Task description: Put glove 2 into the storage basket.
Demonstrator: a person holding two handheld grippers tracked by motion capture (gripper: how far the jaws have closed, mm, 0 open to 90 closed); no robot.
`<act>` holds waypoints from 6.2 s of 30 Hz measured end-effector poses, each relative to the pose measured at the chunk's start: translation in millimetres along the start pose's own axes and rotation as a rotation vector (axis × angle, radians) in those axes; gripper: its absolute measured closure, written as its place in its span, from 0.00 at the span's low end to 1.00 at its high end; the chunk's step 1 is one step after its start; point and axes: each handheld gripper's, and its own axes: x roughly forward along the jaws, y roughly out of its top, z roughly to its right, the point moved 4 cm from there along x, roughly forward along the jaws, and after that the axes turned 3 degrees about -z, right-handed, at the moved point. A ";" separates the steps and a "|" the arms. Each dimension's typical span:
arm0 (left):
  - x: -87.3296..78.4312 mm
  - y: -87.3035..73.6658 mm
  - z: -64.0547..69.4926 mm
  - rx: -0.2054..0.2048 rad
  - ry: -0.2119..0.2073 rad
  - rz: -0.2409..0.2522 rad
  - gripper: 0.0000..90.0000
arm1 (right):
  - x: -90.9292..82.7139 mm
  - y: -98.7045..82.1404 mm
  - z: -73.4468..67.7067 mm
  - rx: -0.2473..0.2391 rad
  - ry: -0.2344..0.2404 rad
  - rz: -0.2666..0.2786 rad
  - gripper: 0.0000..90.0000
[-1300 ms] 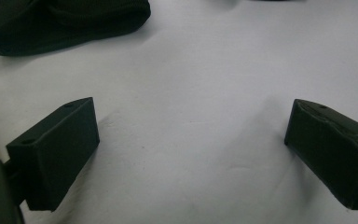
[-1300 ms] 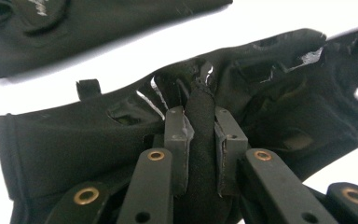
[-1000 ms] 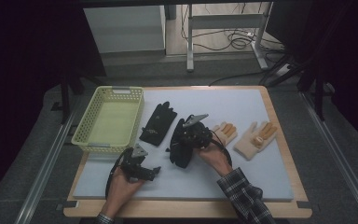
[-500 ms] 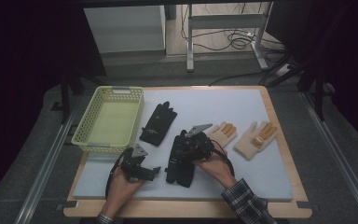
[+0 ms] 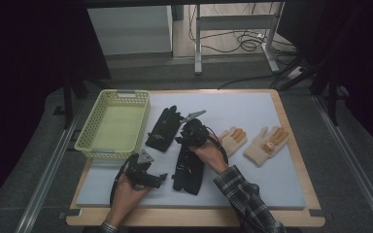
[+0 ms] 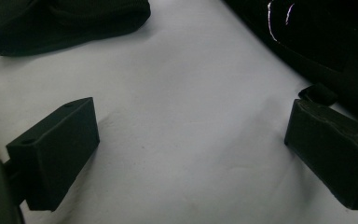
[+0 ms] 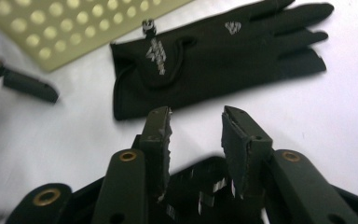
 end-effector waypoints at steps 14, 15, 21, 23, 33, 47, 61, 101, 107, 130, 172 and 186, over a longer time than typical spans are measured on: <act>-0.1 0.0 0.2 -0.002 -0.001 0.000 0.03 | 55.3 38.1 10.3 0.006 -0.038 -0.015 0.55; -0.1 0.0 0.2 -0.002 -0.001 0.000 0.03 | 55.3 38.1 10.3 0.006 -0.038 -0.015 0.55; -0.1 0.0 0.2 -0.003 -0.002 -0.001 0.03 | 71.5 45.7 17.2 0.021 -0.061 -0.017 0.41; -0.1 0.0 0.1 -0.002 -0.002 -0.001 0.03 | 76.0 46.6 18.7 0.023 -0.066 -0.023 0.39; 0.0 0.0 0.2 -0.002 -0.001 0.000 0.03 | 83.8 43.8 24.2 0.021 -0.075 -0.049 0.73; 0.0 0.0 0.1 -0.001 -0.002 -0.001 0.03 | 54.3 46.9 19.4 -0.009 -0.099 0.001 0.90; 0.0 0.0 -0.3 0.004 0.000 -0.001 0.03 | -38.8 25.7 -13.2 -0.050 -0.018 0.078 0.90; 0.1 0.1 0.4 -0.007 -0.001 0.004 0.03 | -84.9 -85.0 -33.7 0.008 -0.086 0.064 0.64; -2.2 -0.2 0.6 0.004 0.001 0.022 0.05 | -96.4 -114.5 -30.9 0.041 -0.035 0.035 0.94; -20.8 -24.0 -22.3 -0.002 0.001 0.004 0.05 | -51.4 -127.0 -71.3 -0.039 0.051 0.038 0.92; -21.8 -26.1 -25.4 -0.005 -0.007 0.007 0.05 | -75.7 -144.8 -3.1 0.079 -0.136 0.073 0.82; -35.4 -24.6 -18.1 -0.009 -0.078 0.016 0.01 | -85.0 -157.7 -9.0 0.033 -0.106 0.062 0.46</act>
